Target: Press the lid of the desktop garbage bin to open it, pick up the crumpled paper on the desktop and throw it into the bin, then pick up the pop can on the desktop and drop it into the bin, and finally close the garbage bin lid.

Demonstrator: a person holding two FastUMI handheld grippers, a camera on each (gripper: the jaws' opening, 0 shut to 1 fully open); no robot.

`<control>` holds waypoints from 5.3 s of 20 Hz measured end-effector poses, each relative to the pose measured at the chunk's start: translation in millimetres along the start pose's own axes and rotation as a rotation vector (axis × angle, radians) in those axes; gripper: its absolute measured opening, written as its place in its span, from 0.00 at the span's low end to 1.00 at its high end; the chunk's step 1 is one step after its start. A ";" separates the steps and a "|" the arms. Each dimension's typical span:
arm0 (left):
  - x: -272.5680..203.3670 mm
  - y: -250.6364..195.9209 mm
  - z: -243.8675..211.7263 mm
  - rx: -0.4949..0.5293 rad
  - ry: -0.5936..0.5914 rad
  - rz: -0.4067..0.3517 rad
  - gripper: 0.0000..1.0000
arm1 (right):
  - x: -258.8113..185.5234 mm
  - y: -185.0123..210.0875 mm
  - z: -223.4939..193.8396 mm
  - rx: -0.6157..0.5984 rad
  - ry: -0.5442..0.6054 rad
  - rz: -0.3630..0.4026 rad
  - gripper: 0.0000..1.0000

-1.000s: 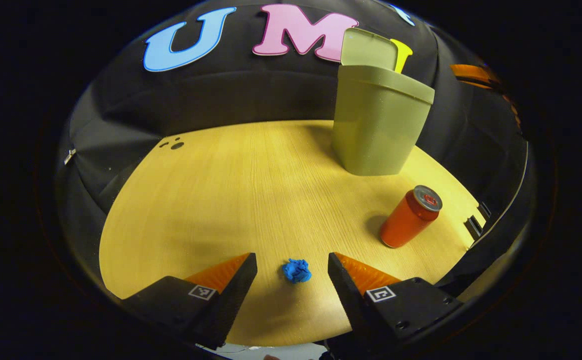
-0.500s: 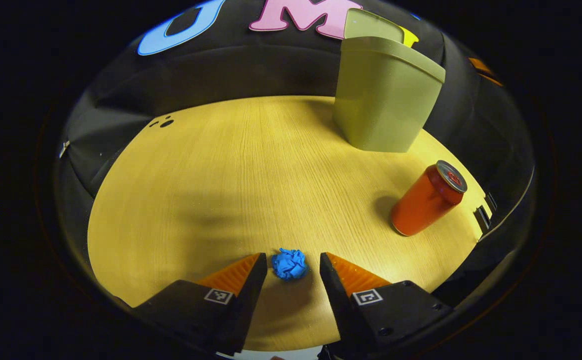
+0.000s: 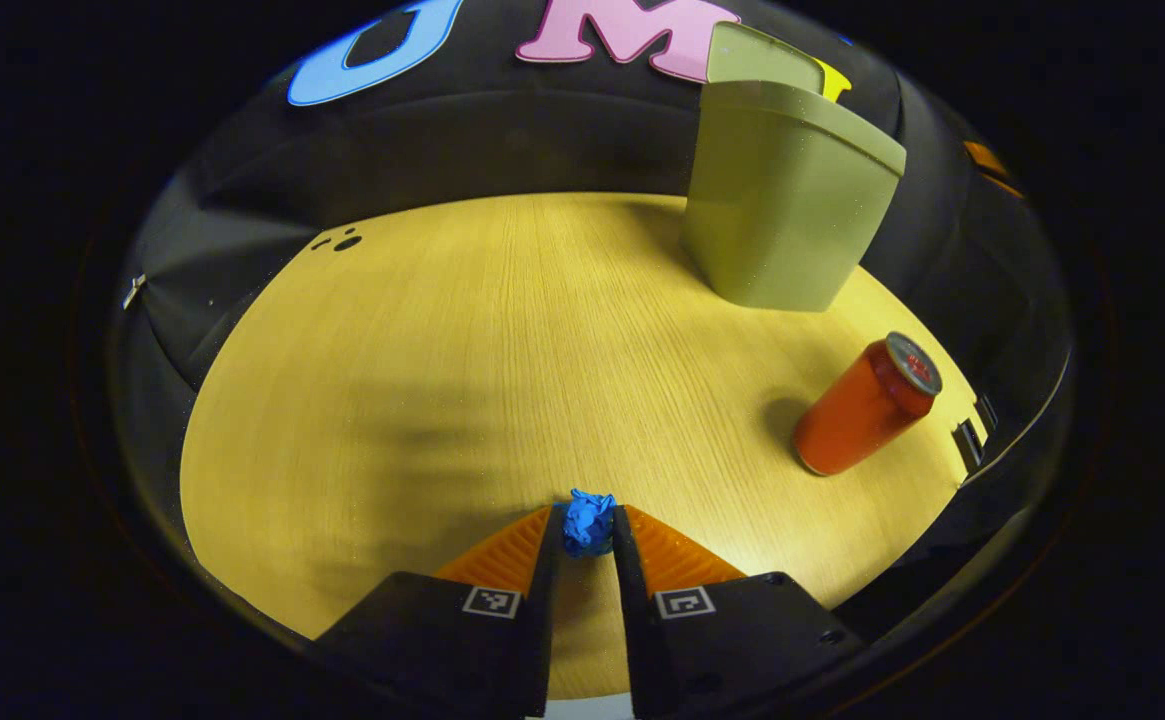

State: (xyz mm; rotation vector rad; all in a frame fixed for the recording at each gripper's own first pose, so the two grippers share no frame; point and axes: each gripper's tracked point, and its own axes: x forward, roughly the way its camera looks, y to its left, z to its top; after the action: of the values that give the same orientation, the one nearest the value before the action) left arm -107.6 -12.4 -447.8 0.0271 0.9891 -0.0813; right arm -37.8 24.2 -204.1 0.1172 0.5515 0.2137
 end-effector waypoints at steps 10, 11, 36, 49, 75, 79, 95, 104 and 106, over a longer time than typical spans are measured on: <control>-76.0 0.0 137.5 -0.034 -0.284 -0.009 0.35 | 14.5 23.0 -36.9 0.024 0.079 0.083 0.46; -84.2 -0.8 156.8 -0.032 -0.320 -0.012 0.35 | 15.6 26.9 -40.7 0.029 0.088 0.095 0.45; -56.6 -182.3 395.3 0.246 -0.614 -0.356 0.31 | 0.6 34.1 -85.6 0.053 0.158 0.080 0.49; -15.7 -200.0 396.5 0.300 -0.577 -0.349 0.76 | 1.2 12.8 -97.1 0.131 0.170 0.039 0.64; -176.6 31.0 233.8 -0.064 -0.593 0.100 0.90 | 58.7 122.0 -179.1 -0.241 0.394 0.299 0.84; -184.4 40.4 212.2 -0.109 -0.574 0.126 0.90 | 69.9 116.5 -198.7 -0.304 0.449 0.288 0.81; -185.7 41.9 190.9 -0.131 -0.546 0.154 0.90 | 73.1 121.4 -201.4 -0.271 0.464 0.327 0.83; -174.0 32.5 199.5 -0.122 -0.543 0.133 0.89 | 46.9 105.3 -97.9 -0.193 0.299 0.324 0.83; -172.7 31.1 201.6 -0.120 -0.545 0.128 0.90 | 41.7 104.5 -68.9 -0.180 0.253 0.329 0.83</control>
State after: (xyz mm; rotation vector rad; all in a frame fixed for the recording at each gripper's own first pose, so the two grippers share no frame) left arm -31.5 16.2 -193.3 -0.0406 0.4449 0.0857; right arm -57.4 139.0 -266.0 0.0040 0.7608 0.6028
